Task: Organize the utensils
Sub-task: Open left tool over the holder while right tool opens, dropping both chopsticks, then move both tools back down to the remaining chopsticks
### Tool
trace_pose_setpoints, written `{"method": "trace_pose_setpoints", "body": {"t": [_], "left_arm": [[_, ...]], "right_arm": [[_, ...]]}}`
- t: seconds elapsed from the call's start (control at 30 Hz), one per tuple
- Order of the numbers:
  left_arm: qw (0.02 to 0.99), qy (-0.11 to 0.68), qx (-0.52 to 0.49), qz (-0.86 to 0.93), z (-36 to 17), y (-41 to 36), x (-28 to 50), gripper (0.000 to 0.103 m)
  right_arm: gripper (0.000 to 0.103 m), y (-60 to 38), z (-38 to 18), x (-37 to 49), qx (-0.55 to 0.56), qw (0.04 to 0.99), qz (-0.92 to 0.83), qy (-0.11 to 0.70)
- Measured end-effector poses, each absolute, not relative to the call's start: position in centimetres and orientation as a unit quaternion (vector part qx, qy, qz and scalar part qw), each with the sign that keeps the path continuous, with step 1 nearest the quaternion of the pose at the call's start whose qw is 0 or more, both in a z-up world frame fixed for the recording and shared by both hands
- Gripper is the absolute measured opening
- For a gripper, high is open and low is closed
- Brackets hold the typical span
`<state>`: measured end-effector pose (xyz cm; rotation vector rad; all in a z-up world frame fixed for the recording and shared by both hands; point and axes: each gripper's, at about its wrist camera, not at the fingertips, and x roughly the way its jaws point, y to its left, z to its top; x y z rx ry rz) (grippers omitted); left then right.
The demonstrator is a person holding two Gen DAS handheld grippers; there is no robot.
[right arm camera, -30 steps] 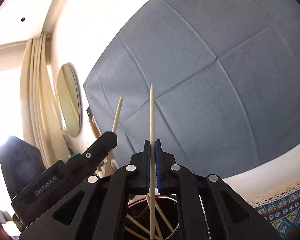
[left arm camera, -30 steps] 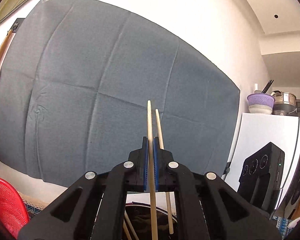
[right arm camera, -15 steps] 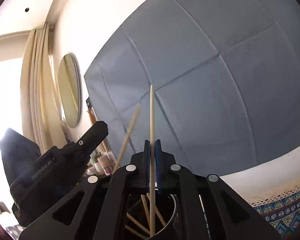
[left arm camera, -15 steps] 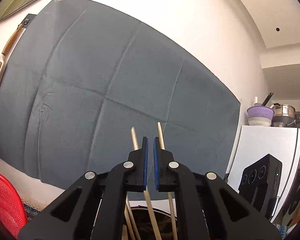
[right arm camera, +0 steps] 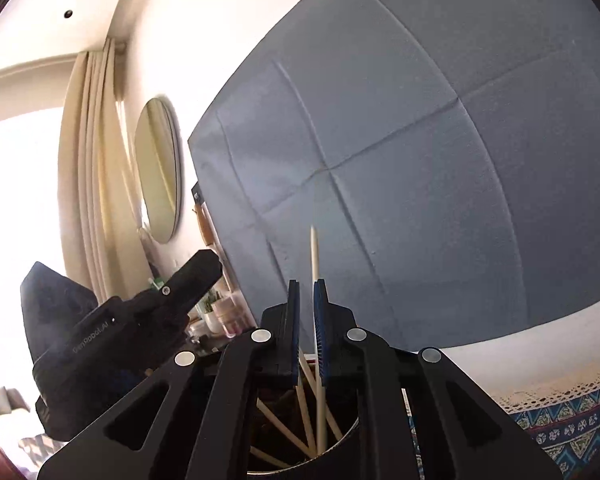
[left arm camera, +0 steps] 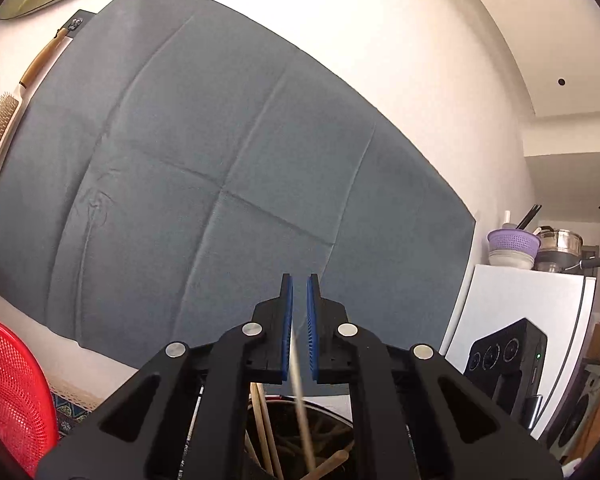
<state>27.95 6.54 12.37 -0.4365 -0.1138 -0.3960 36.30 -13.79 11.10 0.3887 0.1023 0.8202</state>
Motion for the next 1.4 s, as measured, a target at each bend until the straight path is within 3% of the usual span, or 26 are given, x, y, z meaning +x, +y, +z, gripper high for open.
{"method": "trace_pose_setpoints", "body": {"t": [0.03, 0.1, 0.13, 0.17, 0.23, 0.3, 0.47, 0.57, 1.1, 1.4], "left_arm": [[0.955, -0.060, -0.217, -0.193, 12.8, 6.9, 27.7, 0.007], [0.956, -0.066, -0.221, -0.182, 13.4, 7.6, 27.2, 0.019], [0.956, -0.068, -0.225, -0.177, 13.7, 7.9, 27.1, 0.024], [0.955, -0.068, -0.230, -0.174, 13.9, 8.3, 27.0, 0.033], [0.954, -0.064, -0.237, -0.172, 14.1, 8.9, 27.0, 0.042], [0.955, -0.050, -0.240, -0.165, 14.3, 9.2, 27.3, 0.062], [0.957, -0.021, -0.252, -0.143, 15.1, 10.3, 27.3, 0.087], [0.957, -0.011, -0.256, -0.133, 15.9, 11.1, 26.6, 0.097], [0.985, 0.090, -0.130, -0.067, 20.8, 10.7, 21.0, 0.097], [0.983, 0.143, -0.092, -0.068, 19.5, 8.7, 18.4, 0.097]], "right_arm": [[0.009, -13.9, 11.1, 36.3, 0.186, 0.898, 0.396, 0.048], [0.011, -14.0, 11.1, 36.3, 0.187, 0.900, 0.391, 0.049], [0.019, -14.2, 11.0, 36.3, 0.190, 0.900, 0.390, 0.050], [0.035, -14.3, 11.0, 36.4, 0.195, 0.900, 0.387, 0.050], [0.049, -14.5, 11.0, 36.2, 0.199, 0.905, 0.372, 0.049], [0.056, -14.6, 11.4, 36.2, 0.193, 0.913, 0.356, 0.048], [0.082, -15.2, 12.7, 35.5, 0.184, 0.925, 0.329, 0.052], [0.086, -15.6, 14.1, 34.7, 0.184, 0.928, 0.319, 0.045], [0.091, -15.3, 21.1, 28.7, 0.149, 0.948, 0.268, 0.081], [0.092, -15.8, 20.8, 27.5, 0.138, 0.948, 0.207, 0.200]]}}
